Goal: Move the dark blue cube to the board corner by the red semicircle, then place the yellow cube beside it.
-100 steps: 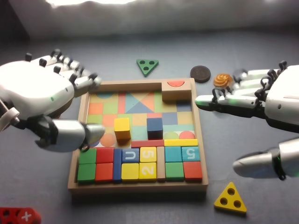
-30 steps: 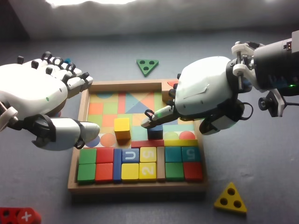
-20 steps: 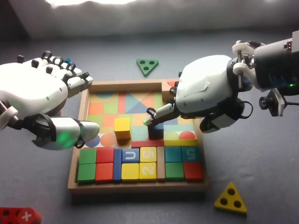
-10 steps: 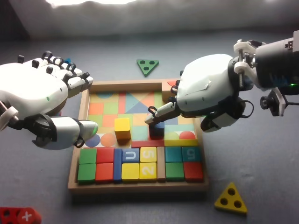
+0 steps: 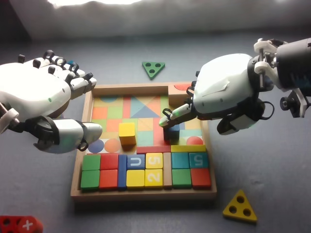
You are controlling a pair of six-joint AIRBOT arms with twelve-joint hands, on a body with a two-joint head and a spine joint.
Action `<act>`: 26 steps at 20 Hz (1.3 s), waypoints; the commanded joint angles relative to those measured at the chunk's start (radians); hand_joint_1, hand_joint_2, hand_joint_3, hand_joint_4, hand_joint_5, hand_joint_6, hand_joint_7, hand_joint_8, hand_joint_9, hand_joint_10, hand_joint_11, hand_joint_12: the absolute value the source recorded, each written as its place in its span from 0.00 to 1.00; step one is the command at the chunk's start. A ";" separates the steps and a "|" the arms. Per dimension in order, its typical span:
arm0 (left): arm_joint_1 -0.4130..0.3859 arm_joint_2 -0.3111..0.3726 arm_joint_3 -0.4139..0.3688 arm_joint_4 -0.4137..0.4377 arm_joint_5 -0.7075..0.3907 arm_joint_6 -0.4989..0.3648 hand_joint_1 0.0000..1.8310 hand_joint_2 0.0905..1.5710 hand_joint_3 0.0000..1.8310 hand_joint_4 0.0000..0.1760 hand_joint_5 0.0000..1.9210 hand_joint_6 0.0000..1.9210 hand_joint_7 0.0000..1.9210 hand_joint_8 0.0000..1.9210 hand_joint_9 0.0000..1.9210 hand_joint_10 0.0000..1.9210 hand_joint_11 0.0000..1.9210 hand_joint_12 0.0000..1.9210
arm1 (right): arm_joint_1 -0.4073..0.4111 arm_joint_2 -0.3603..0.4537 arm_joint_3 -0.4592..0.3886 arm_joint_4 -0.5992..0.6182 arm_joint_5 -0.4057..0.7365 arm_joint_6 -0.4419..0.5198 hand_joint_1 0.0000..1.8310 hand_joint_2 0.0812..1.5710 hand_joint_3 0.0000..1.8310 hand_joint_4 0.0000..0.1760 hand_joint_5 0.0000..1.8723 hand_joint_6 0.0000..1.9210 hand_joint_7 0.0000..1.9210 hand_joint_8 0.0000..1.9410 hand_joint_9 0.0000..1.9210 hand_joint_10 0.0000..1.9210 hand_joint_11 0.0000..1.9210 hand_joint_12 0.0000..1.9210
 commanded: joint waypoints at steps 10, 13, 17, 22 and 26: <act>-0.013 0.003 0.002 0.039 -0.052 0.004 0.00 0.83 0.00 0.00 0.08 0.00 0.06 0.00 0.05 0.00 0.02 0.01 | 0.003 0.014 0.070 0.023 0.013 -0.052 0.94 0.77 0.00 0.00 0.14 0.00 0.59 1.00 0.77 1.00 0.82 1.00; -0.014 0.003 0.002 0.039 -0.051 0.005 0.00 0.83 0.00 0.00 0.08 0.00 0.06 0.00 0.05 0.00 0.02 0.02 | 0.002 0.014 0.090 0.023 0.021 -0.054 0.96 0.76 0.00 0.00 0.12 0.00 0.61 1.00 0.77 1.00 0.82 1.00; -0.015 0.002 0.002 0.039 -0.051 0.007 0.00 0.83 0.00 0.00 0.09 0.01 0.07 0.00 0.05 0.00 0.02 0.02 | 0.007 0.019 0.106 0.023 0.025 -0.055 0.96 0.77 0.00 0.00 0.14 0.00 0.59 1.00 0.77 1.00 0.82 1.00; -0.015 0.002 0.002 0.037 -0.052 0.007 0.00 0.83 0.00 0.00 0.09 0.00 0.07 0.00 0.05 0.00 0.01 0.02 | 0.009 0.025 0.126 0.024 0.034 -0.068 0.95 0.77 0.00 0.00 0.13 0.00 0.59 1.00 0.77 1.00 0.83 1.00; -0.015 0.001 0.002 0.034 -0.052 0.007 0.00 0.84 0.00 0.00 0.08 0.00 0.07 0.00 0.05 0.00 0.01 0.02 | 0.009 0.025 0.151 0.024 0.041 -0.068 0.92 0.77 0.00 0.00 0.16 0.01 0.53 1.00 0.74 1.00 0.80 1.00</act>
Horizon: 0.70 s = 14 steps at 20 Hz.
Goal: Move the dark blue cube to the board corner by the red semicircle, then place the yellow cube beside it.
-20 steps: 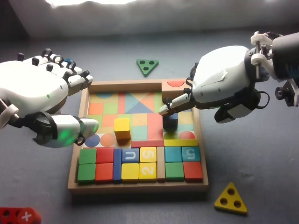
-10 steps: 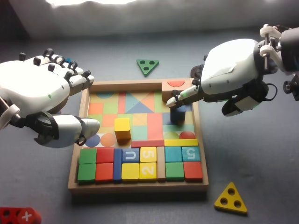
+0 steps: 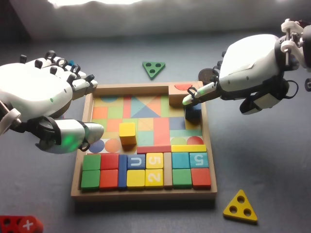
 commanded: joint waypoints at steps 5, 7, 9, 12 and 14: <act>-0.011 0.006 0.002 0.036 -0.054 0.005 0.00 0.81 0.00 0.00 0.16 0.00 0.13 0.00 0.10 0.00 0.00 0.19 | 0.009 0.014 0.024 0.012 -0.015 -0.043 0.92 0.77 0.00 0.00 0.14 0.00 0.67 1.00 0.78 1.00 0.84 1.00; -0.011 0.006 0.002 0.036 -0.054 0.005 0.00 0.81 0.00 0.00 0.16 0.00 0.13 0.00 0.10 0.00 0.00 0.18 | 0.010 0.013 0.029 0.012 -0.015 -0.062 0.93 0.77 0.00 0.00 0.15 0.01 0.66 1.00 0.78 1.00 0.84 1.00; -0.011 0.004 0.002 0.036 -0.058 0.005 0.00 0.81 0.00 0.00 0.16 0.00 0.13 0.00 0.10 0.00 0.00 0.17 | 0.013 0.012 0.032 0.013 -0.017 -0.068 0.92 0.77 0.00 0.00 0.16 0.01 0.66 1.00 0.78 1.00 0.84 1.00; -0.011 0.000 0.003 0.036 -0.058 0.005 0.00 0.82 0.00 0.00 0.10 0.00 0.08 0.00 0.06 0.00 0.00 0.08 | 0.015 0.005 0.043 0.013 -0.029 -0.074 0.93 0.77 0.00 0.00 0.14 0.00 0.60 1.00 0.77 1.00 0.83 1.00; -0.012 -0.002 0.003 0.036 -0.060 0.005 0.00 0.83 0.00 0.00 0.09 0.00 0.08 0.00 0.06 0.00 0.00 0.08 | 0.025 0.002 0.045 0.013 -0.028 -0.074 0.76 0.80 0.02 0.00 0.15 0.01 0.38 0.89 0.72 1.00 0.78 1.00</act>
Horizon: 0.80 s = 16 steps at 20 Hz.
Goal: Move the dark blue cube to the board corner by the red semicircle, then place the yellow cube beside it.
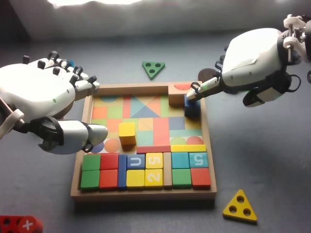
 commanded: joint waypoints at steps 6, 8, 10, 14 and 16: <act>-0.015 0.009 0.003 0.039 -0.055 0.003 0.00 0.84 0.00 0.00 0.10 0.00 0.08 0.00 0.06 0.00 0.00 0.09 | 0.071 0.001 0.006 0.035 -0.016 0.005 0.94 0.76 0.01 0.00 0.15 0.00 0.54 1.00 0.73 1.00 0.79 1.00; -0.015 0.009 0.003 0.039 -0.055 0.003 0.00 0.84 0.00 0.00 0.11 0.00 0.09 0.00 0.07 0.00 0.00 0.09 | 0.090 -0.001 -0.001 0.035 -0.008 0.009 0.95 0.76 0.01 0.00 0.15 0.00 0.53 1.00 0.74 1.00 0.79 1.00; -0.015 0.009 0.003 0.038 -0.055 0.003 0.00 0.84 0.00 0.00 0.09 0.00 0.08 0.00 0.06 0.00 0.00 0.07 | 0.105 -0.005 -0.012 0.035 0.003 0.009 0.96 0.76 0.01 0.00 0.15 0.00 0.54 1.00 0.73 1.00 0.79 1.00; -0.015 0.009 0.004 0.038 -0.055 0.002 0.00 0.83 0.00 0.00 0.09 0.00 0.08 0.00 0.06 0.00 0.00 0.06 | 0.110 -0.030 -0.052 0.036 0.016 0.008 0.94 0.77 0.01 0.00 0.15 0.00 0.53 0.94 0.71 1.00 0.78 1.00; -0.015 0.009 0.005 0.038 -0.055 0.002 0.00 0.83 0.00 0.00 0.09 0.00 0.08 0.00 0.06 0.00 0.00 0.08 | 0.106 -0.051 -0.071 0.035 0.007 0.011 0.94 0.78 0.01 0.00 0.14 0.00 0.53 0.99 0.70 1.00 0.78 1.00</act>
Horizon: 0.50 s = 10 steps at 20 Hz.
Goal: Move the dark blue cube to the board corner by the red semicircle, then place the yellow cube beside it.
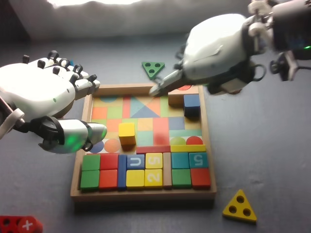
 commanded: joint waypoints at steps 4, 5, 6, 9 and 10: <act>-0.012 0.009 0.008 0.040 -0.053 0.002 0.00 0.84 0.00 0.00 0.09 0.00 0.08 0.00 0.05 0.00 0.00 0.08 | 0.005 -0.029 -0.001 0.035 -0.026 0.032 0.93 0.77 0.01 0.00 0.15 0.00 0.54 1.00 0.70 1.00 0.78 1.00; -0.012 0.009 0.009 0.040 -0.053 0.002 0.00 0.84 0.00 0.00 0.10 0.00 0.08 0.00 0.06 0.00 0.00 0.09 | 0.003 -0.038 -0.002 0.035 -0.029 0.037 0.94 0.77 0.01 0.00 0.15 0.00 0.54 1.00 0.70 1.00 0.78 1.00; -0.012 0.009 0.009 0.040 -0.053 0.002 0.00 0.84 0.00 0.00 0.10 0.00 0.08 0.00 0.06 0.00 0.00 0.09 | 0.000 -0.043 -0.004 0.034 -0.029 0.042 0.78 0.58 0.39 0.00 0.16 0.01 0.41 0.93 0.71 1.00 0.77 1.00; -0.012 0.009 0.008 0.040 -0.053 0.002 0.00 0.84 0.00 0.00 0.09 0.00 0.08 0.00 0.06 0.00 0.00 0.08 | -0.014 -0.054 -0.019 0.033 -0.031 0.046 0.90 0.56 0.36 0.00 0.17 0.01 0.51 0.90 0.73 1.00 0.77 1.00; -0.013 0.009 0.008 0.040 -0.053 0.002 0.00 0.84 0.00 0.00 0.09 0.00 0.08 0.00 0.06 0.00 0.00 0.08 | -0.020 -0.056 -0.026 0.033 -0.035 0.046 0.94 0.62 0.26 0.00 0.17 0.00 0.52 0.91 0.73 1.00 0.78 1.00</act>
